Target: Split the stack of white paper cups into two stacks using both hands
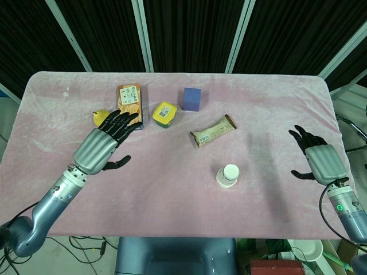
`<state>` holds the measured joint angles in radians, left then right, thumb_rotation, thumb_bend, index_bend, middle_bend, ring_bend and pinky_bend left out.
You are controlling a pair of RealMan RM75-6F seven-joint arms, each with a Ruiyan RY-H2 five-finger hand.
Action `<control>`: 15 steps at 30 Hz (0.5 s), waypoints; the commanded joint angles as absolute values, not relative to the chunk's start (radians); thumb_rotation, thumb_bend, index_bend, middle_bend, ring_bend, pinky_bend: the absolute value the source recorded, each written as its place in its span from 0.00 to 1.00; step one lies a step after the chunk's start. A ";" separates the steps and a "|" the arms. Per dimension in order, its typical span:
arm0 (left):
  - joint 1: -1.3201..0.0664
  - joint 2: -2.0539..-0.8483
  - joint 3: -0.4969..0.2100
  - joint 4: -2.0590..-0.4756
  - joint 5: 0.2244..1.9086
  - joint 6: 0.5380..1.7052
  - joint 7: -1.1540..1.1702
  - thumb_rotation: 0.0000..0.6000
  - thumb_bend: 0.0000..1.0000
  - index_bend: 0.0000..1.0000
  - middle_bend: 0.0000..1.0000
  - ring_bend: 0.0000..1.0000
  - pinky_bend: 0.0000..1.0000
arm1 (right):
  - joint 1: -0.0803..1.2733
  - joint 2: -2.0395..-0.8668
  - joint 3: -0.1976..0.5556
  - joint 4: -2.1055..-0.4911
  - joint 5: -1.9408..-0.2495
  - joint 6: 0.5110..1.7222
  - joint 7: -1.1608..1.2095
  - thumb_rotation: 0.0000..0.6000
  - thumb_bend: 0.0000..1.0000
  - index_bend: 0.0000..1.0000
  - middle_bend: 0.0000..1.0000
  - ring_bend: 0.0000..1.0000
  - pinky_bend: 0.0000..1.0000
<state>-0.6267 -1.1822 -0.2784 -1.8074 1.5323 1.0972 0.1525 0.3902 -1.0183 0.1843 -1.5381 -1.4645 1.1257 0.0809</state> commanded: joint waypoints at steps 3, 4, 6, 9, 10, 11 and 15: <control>-0.649 -1.208 -0.272 -1.816 1.514 1.088 0.168 1.00 0.27 0.09 0.02 0.00 0.00 | 0.400 -1.012 0.183 -1.551 -1.468 1.125 0.090 1.00 0.06 0.01 0.02 0.14 0.21; -0.651 -1.209 -0.271 -1.816 1.512 1.087 0.171 1.00 0.27 0.09 0.02 0.00 0.00 | 0.402 -1.011 0.182 -1.553 -1.469 1.125 0.091 1.00 0.06 0.01 0.02 0.14 0.21; -0.655 -1.212 -0.270 -1.816 1.508 1.088 0.179 1.00 0.27 0.09 0.02 0.00 0.00 | 0.403 -1.010 0.180 -1.557 -1.471 1.128 0.090 1.00 0.06 0.01 0.02 0.14 0.21; -0.656 -1.214 -0.268 -1.818 1.502 1.099 0.183 1.00 0.27 0.09 0.02 0.00 0.00 | 0.404 -1.008 0.176 -1.568 -1.471 1.132 0.088 1.00 0.06 0.01 0.02 0.14 0.21; -0.656 -1.211 -0.267 -1.818 1.499 1.103 0.182 1.00 0.27 0.09 0.02 0.00 0.00 | 0.405 -1.005 0.174 -1.572 -1.472 1.133 0.083 1.00 0.06 0.01 0.02 0.14 0.21; -0.652 -1.204 -0.262 -1.817 1.496 1.106 0.188 1.00 0.27 0.09 0.02 0.00 0.00 | 0.404 -1.004 0.173 -1.576 -1.472 1.138 0.075 1.00 0.06 0.01 0.02 0.14 0.21; -0.636 -1.181 -0.239 -1.827 1.500 1.119 0.190 1.00 0.27 0.09 0.02 0.00 0.00 | 0.401 -0.998 0.163 -1.591 -1.466 1.140 0.056 1.00 0.06 0.01 0.02 0.14 0.21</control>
<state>-0.6430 -1.1892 -0.2454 -1.8228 1.4995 1.1125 0.1896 0.4019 -1.0007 0.1660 -1.5890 -1.4675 1.1406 0.0590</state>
